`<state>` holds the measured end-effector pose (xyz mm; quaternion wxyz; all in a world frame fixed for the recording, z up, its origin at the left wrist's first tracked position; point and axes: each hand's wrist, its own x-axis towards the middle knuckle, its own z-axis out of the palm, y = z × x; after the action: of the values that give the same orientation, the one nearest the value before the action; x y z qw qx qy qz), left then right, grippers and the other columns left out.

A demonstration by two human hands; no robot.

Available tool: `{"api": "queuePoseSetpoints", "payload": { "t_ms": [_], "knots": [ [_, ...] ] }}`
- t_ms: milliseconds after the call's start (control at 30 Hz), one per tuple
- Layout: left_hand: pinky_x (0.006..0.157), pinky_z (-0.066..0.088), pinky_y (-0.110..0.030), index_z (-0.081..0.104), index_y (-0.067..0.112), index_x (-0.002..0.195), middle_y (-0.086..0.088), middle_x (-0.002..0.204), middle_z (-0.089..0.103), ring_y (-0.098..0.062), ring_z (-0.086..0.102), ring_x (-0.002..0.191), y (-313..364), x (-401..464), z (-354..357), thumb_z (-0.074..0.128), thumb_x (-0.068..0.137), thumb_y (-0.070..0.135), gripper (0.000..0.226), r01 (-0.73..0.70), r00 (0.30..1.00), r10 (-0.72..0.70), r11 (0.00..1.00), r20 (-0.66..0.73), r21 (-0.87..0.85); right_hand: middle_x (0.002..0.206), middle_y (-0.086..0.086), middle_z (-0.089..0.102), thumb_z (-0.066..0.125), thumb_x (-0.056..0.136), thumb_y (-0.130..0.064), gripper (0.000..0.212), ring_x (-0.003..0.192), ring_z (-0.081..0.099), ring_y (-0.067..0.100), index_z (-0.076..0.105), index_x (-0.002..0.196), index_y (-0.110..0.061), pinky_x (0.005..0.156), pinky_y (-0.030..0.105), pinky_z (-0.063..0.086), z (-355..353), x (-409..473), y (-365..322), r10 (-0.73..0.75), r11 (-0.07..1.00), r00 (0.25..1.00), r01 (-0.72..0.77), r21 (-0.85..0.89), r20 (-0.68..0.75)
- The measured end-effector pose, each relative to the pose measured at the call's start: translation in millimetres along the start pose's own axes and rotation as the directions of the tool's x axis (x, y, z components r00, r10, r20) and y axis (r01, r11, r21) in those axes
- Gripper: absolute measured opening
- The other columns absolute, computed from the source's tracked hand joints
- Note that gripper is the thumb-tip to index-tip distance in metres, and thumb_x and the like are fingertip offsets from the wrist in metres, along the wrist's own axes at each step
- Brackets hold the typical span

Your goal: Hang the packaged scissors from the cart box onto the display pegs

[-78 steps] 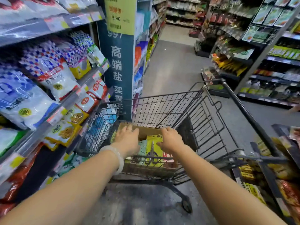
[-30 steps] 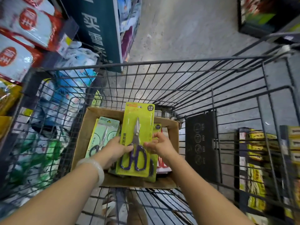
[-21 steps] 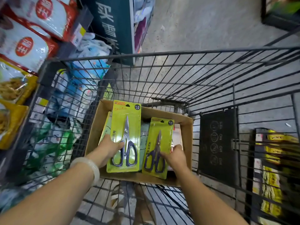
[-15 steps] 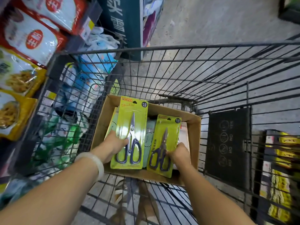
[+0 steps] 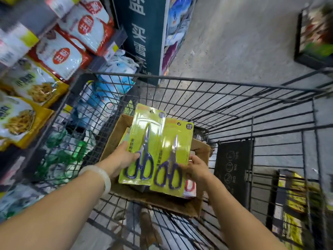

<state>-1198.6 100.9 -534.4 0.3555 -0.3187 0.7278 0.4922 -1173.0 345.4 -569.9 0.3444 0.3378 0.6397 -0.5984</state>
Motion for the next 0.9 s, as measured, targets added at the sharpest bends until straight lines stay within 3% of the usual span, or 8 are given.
{"api": "queuePoseSetpoints", "payload": {
  "t_ms": [100, 267, 433, 467, 533, 600, 767, 900],
  "knots": [
    [0.101, 0.044, -0.047, 0.042, 0.009, 0.128, -0.011, 0.123, 0.057, -0.032, 0.054, 0.115, 13.3, -14.8, -7.9, 0.057, 0.091, 0.012, 0.040, -0.062, 0.997, 0.060, 0.997, -0.045, -0.039, 0.087, 0.005, 0.068, 0.058, 0.086, 0.007, 0.023, 0.074, 0.064, 0.018, 0.058, 0.101, -0.011, 0.057, 0.025, 0.053, 3.3, -3.5, -34.7, -0.120, 0.993, 0.992, 0.121, -0.016, 0.042],
    [0.096, 0.047, -0.052, 0.043, 0.013, 0.126, -0.012, 0.125, 0.059, -0.033, 0.058, 0.111, 8.8, -38.5, -48.4, 0.064, 0.085, 0.017, 0.046, -0.148, 0.987, 0.130, 0.967, -0.097, -0.209, 0.081, 0.003, 0.067, 0.054, 0.089, 0.005, 0.019, 0.054, 0.065, 0.006, 0.056, 0.100, -0.011, 0.045, 0.023, 0.051, 25.5, -26.6, -76.1, -0.266, 0.961, 0.955, 0.274, -0.045, 0.129],
    [0.065, 0.052, -0.031, 0.050, 0.011, 0.114, -0.006, 0.096, 0.065, -0.020, 0.063, 0.082, -12.9, -93.5, -88.1, 0.057, 0.091, 0.004, 0.026, -0.249, 0.961, 0.177, 0.889, -0.214, -0.383, 0.100, 0.010, 0.072, 0.055, 0.088, 0.004, 0.029, 0.087, 0.069, 0.026, 0.058, 0.111, -0.014, 0.078, 0.044, 0.057, 69.8, -63.2, -96.7, -0.334, 0.931, 0.892, 0.363, -0.041, 0.305],
    [0.063, 0.053, -0.028, 0.051, 0.010, 0.115, -0.005, 0.095, 0.064, -0.019, 0.062, 0.081, -22.3, -107.7, -98.0, 0.057, 0.090, 0.004, 0.026, -0.278, 0.951, 0.189, 0.872, -0.246, -0.403, 0.105, 0.012, 0.071, 0.055, 0.088, 0.003, 0.030, 0.093, 0.067, 0.029, 0.058, 0.113, -0.013, 0.085, 0.048, 0.054, 82.0, -72.9, -98.7, -0.345, 0.922, 0.878, 0.383, -0.056, 0.331],
    [0.078, 0.056, -0.034, 0.053, 0.012, 0.113, -0.008, 0.101, 0.065, -0.025, 0.063, 0.090, -46.8, -137.9, -117.4, 0.058, 0.089, 0.003, 0.026, -0.326, 0.932, 0.202, 0.828, -0.300, -0.457, 0.108, 0.014, 0.070, 0.056, 0.088, 0.002, 0.029, 0.099, 0.066, 0.033, 0.058, 0.114, -0.010, 0.090, 0.051, 0.052, 109.5, -94.8, -99.5, -0.362, 0.901, 0.849, 0.424, -0.088, 0.385],
    [0.090, 0.051, -0.045, 0.054, 0.015, 0.106, -0.011, 0.109, 0.065, -0.028, 0.063, 0.099, -77.0, -173.6, -135.4, 0.061, 0.088, 0.003, 0.022, -0.360, 0.915, 0.183, 0.772, -0.359, -0.523, 0.105, 0.014, 0.070, 0.057, 0.088, 0.002, 0.027, 0.092, 0.067, 0.031, 0.056, 0.113, -0.005, 0.080, 0.046, 0.056, 140.9, -122.6, -97.0, -0.385, 0.865, 0.808, 0.484, -0.131, 0.446],
    [0.067, 0.050, -0.027, 0.059, 0.013, 0.099, -0.005, 0.099, 0.067, -0.015, 0.063, 0.082, -179.3, -278.0, -167.8, 0.062, 0.088, 0.008, 0.012, -0.525, 0.792, 0.169, 0.680, -0.587, -0.512, 0.082, 0.006, 0.069, 0.058, 0.088, 0.001, 0.014, 0.061, 0.066, 0.014, 0.055, 0.099, -0.007, 0.051, 0.028, 0.053, 227.0, -214.0, -62.6, -0.431, 0.740, 0.641, 0.654, -0.157, 0.636],
    [0.061, 0.049, -0.024, 0.060, 0.013, 0.094, -0.003, 0.089, 0.066, -0.013, 0.063, 0.075, -280.4, -366.8, -172.6, 0.057, 0.089, 0.001, 0.013, -0.593, 0.711, 0.055, 0.581, -0.701, -0.557, 0.081, 0.005, 0.069, 0.059, 0.088, 0.000, 0.017, 0.066, 0.064, 0.015, 0.055, 0.102, -0.009, 0.065, 0.032, 0.053, 293.6, -286.9, 2.1, -0.378, 0.691, 0.522, 0.709, -0.142, 0.765]
  ]
}}
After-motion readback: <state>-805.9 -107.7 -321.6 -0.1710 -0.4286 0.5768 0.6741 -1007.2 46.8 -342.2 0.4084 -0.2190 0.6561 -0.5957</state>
